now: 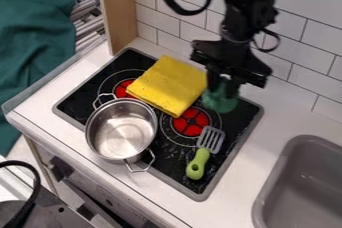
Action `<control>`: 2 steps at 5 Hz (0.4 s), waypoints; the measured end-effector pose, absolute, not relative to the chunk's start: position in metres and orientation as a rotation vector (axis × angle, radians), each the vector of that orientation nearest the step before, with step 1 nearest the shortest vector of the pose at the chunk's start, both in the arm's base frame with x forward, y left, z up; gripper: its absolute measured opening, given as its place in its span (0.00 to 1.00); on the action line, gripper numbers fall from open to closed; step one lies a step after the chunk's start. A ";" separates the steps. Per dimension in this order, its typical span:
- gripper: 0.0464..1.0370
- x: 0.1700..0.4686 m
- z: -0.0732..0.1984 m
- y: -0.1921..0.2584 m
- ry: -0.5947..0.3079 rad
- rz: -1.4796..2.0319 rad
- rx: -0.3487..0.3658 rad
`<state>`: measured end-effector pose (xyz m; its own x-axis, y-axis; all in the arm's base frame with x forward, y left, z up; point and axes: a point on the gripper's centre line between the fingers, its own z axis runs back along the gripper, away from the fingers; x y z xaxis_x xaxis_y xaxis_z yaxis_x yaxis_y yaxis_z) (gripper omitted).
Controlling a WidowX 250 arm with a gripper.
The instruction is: Move the broccoli from the yellow cloth to the upper right corner of the stove
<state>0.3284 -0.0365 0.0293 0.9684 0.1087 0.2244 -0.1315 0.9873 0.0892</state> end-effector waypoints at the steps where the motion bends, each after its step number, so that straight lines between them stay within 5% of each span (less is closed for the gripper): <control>1: 0.24 0.336 0.027 -0.050 -0.205 0.087 0.112; 2: 0.24 0.344 0.016 -0.055 -0.181 0.073 0.102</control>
<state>0.3438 -0.0548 0.0157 0.9810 0.0628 0.1833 -0.0813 0.9921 0.0951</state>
